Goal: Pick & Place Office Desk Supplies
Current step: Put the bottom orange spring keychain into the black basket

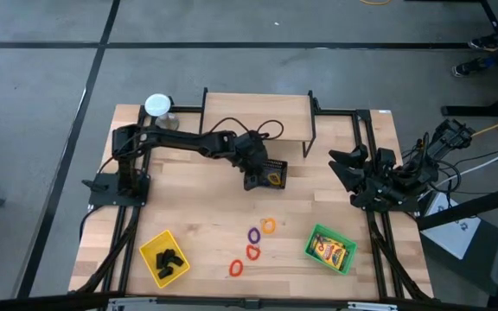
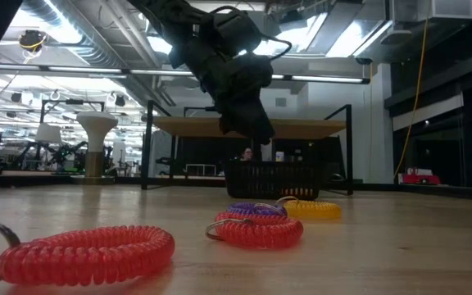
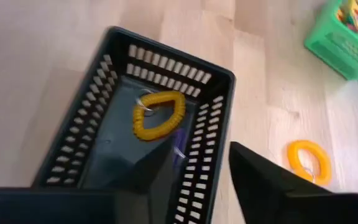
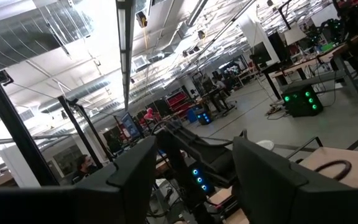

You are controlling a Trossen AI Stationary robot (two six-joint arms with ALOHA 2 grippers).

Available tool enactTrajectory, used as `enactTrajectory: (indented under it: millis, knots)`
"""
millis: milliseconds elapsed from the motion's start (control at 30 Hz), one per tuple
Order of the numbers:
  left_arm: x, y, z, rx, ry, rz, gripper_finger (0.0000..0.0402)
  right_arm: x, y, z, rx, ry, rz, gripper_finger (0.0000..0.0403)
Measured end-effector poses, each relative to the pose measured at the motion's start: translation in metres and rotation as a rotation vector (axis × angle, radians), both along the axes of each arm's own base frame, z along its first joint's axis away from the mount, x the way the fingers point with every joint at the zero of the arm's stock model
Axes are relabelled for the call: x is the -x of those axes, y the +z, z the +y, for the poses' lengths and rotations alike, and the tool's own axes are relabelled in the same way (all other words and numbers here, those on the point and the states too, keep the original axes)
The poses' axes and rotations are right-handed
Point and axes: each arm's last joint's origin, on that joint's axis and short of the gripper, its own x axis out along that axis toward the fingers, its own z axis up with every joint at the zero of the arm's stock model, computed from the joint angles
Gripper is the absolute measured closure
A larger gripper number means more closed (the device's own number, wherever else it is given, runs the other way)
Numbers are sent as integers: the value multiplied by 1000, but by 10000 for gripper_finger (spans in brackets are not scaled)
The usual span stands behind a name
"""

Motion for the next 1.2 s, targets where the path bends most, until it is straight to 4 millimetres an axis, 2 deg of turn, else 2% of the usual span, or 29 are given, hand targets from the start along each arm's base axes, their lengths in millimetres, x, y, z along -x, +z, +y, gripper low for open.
enactTrajectory:
  millis: [133,300,500,667,833,1033,1200]
  knots:
    - [4,12,0,62,17,-19,221,0,0,0,4,-1,2,189]
    - [18,39,-13,139,-122,-72,227,0,0,0,12,-4,5,189]
    - [54,69,-52,94,-326,3,256,0,0,0,-16,2,-5,188]
    - [72,81,-88,105,-248,88,261,0,0,0,-31,7,-11,189]
    - [71,76,-130,124,-1,120,242,0,0,0,-24,16,-14,188]
    - [68,52,-172,141,319,155,221,0,1,3,16,99,-45,189]
    - [64,38,-199,162,400,105,217,1,-6,10,48,94,39,189]
